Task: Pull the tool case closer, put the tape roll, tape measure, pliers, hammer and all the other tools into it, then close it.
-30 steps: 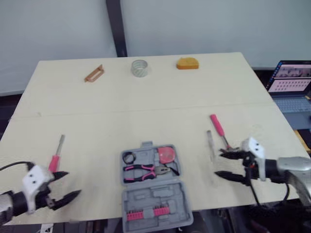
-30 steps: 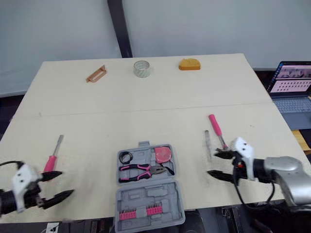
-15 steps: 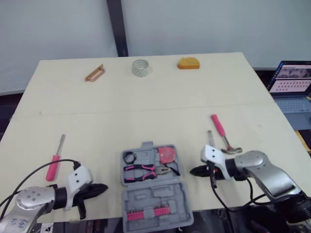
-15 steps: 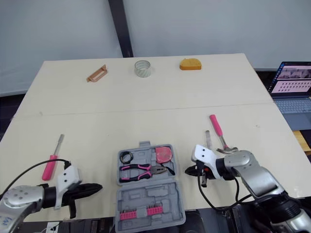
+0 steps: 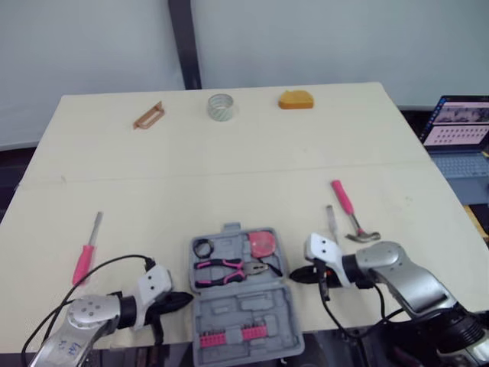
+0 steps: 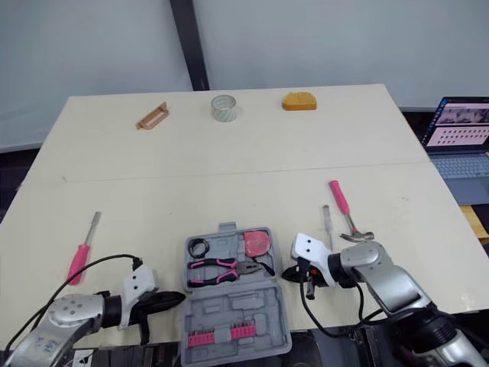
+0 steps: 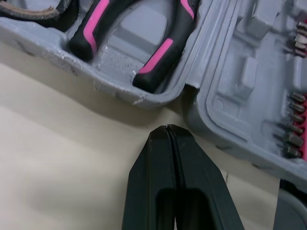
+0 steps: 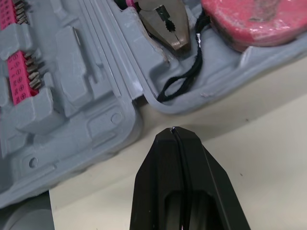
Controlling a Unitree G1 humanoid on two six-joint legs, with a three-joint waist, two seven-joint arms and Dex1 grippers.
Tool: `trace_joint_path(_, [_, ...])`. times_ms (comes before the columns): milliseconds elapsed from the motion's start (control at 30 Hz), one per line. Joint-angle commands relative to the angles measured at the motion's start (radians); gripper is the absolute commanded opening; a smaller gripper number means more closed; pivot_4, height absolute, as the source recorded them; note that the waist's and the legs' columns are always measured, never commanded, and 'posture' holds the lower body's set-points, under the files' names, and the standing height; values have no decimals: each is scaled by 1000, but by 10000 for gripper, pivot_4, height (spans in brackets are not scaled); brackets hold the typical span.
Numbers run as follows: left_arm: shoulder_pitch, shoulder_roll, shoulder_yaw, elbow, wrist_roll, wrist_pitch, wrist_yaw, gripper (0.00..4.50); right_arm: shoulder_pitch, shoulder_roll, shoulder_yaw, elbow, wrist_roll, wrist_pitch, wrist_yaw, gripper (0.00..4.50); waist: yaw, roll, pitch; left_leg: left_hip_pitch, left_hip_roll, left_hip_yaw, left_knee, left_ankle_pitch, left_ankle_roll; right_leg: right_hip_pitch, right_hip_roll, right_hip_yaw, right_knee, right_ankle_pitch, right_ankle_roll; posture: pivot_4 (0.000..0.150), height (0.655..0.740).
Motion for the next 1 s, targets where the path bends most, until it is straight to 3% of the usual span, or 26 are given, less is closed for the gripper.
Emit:
trace_joint_path(33, [-6, -15, -27, -7, 15, -4, 14, 605, -6, 8, 4, -31, 7, 16, -6, 0, 1, 0, 0, 0, 0, 0, 0, 0, 0, 0, 0, 0, 0, 0, 0, 1500, 7400])
trace_joint_path(367, [-67, -67, -72, 15, 26, 10, 45, 605, -9, 37, 11, -23, 13, 29, -24, 0, 17, 0, 0, 0, 0, 0, 1, 0, 0, 0, 0, 0, 1, 0, 0, 1500, 7400])
trace_joint_path(1000, [-248, -64, -59, 168, 52, -46, 30, 605, -55, 103, -17, 29, 9, 34, -67, 0, 20, 0, 0, 0, 0, 0, 1, 1, -1, 0, 0, 0, 3, 0, 0, 1500, 7400])
